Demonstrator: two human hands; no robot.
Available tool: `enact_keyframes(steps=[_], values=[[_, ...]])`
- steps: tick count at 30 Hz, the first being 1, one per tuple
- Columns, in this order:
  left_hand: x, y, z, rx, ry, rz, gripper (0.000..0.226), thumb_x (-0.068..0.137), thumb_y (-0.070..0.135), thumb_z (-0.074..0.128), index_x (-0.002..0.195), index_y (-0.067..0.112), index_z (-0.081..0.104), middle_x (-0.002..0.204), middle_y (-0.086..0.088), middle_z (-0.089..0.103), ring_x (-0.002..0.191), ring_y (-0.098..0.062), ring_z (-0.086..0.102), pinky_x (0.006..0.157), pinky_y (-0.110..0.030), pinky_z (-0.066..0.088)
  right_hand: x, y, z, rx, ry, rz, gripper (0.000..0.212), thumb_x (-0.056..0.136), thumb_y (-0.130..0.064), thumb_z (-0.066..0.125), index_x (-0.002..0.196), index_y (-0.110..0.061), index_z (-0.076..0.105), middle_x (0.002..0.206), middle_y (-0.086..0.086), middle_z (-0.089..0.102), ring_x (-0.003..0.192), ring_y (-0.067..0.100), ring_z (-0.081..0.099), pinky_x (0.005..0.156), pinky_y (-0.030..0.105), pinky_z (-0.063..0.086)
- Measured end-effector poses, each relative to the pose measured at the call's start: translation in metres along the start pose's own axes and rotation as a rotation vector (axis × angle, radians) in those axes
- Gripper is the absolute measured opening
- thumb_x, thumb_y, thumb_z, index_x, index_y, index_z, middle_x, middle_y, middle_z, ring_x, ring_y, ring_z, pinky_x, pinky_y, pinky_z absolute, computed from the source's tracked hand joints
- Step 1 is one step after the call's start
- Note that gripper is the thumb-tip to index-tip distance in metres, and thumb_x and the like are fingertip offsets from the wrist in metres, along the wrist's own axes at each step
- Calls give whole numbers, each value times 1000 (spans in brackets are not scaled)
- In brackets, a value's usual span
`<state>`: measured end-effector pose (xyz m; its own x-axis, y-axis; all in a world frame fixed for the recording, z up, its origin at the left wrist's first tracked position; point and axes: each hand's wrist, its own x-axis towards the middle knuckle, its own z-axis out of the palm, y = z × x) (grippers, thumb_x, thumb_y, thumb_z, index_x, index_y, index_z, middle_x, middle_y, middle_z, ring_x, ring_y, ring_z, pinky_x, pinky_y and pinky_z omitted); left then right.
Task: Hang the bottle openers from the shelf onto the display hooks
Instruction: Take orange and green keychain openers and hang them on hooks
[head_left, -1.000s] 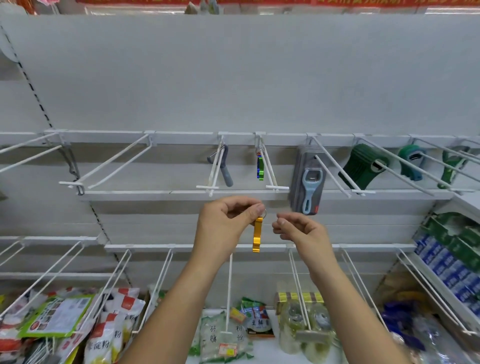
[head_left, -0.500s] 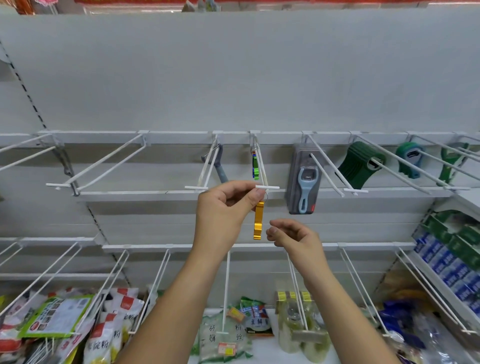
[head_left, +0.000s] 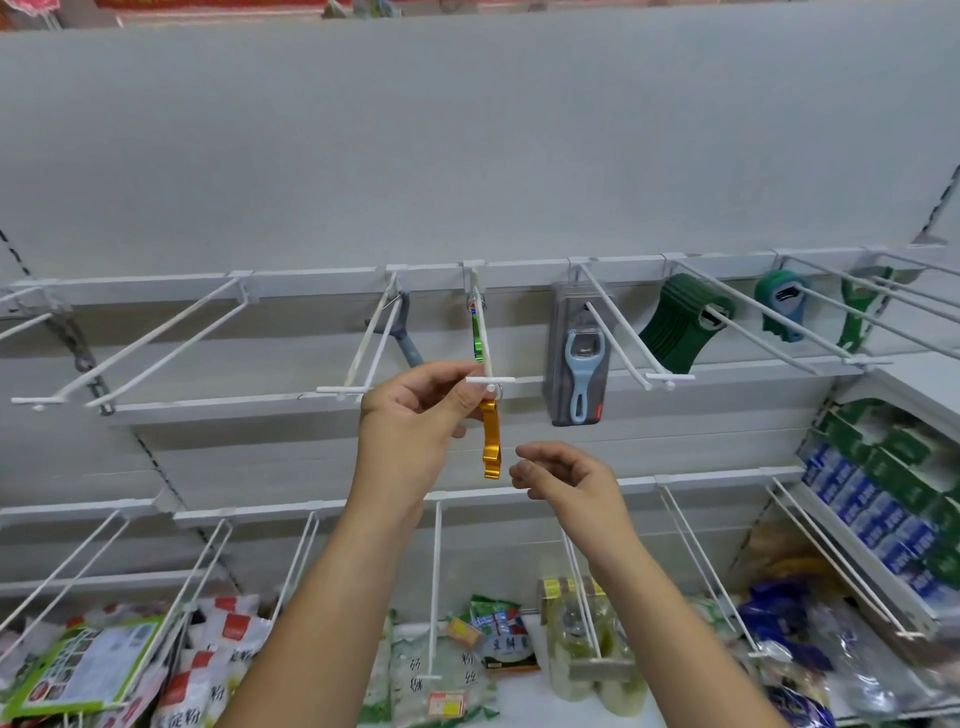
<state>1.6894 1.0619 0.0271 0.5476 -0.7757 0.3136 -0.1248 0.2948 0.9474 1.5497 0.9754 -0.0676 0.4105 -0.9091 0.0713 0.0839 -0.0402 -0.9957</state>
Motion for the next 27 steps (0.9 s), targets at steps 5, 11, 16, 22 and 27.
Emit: enact_keyframes(steps=[5, 11, 16, 22, 27], values=[[3, -6, 0, -61, -2, -47, 12, 88, 16, 69, 96, 23, 75, 89, -3, 79, 90, -24, 76, 71, -32, 55, 2, 3, -3, 5, 4, 20, 16, 91, -8, 68, 103, -18, 74, 92, 6, 78, 91, 20, 74, 83, 30, 59], [10, -13, 4, -103, 36, -77, 13, 90, 12, 68, 95, 22, 76, 88, -1, 79, 87, -21, 75, 70, -32, 59, 2, 4, -7, 16, 22, 36, 17, 93, -7, 64, 104, -16, 73, 90, 4, 78, 90, 20, 74, 85, 33, 59], [32, -26, 12, -59, 107, -20, 17, 92, 10, 69, 88, 25, 76, 82, 3, 78, 76, -15, 69, 58, -26, 56, 2, 4, -10, 26, 31, 37, 17, 93, -5, 63, 102, -15, 73, 89, 5, 78, 89, 20, 74, 83, 31, 58], [76, -41, 13, 44, 87, 74, 12, 93, 9, 68, 103, 10, 76, 92, -4, 78, 82, -14, 72, 74, -25, 60, 1, 6, -16, 36, 48, 41, 17, 93, -2, 63, 100, -13, 74, 88, 7, 78, 85, 18, 74, 77, 25, 58], [117, -60, 20, 70, 127, 56, 12, 92, 15, 71, 101, 14, 78, 93, -3, 78, 88, -23, 74, 77, -41, 61, 2, 8, -28, 36, 76, 48, 17, 92, 0, 63, 99, -11, 74, 87, 9, 78, 84, 17, 74, 76, 22, 58]])
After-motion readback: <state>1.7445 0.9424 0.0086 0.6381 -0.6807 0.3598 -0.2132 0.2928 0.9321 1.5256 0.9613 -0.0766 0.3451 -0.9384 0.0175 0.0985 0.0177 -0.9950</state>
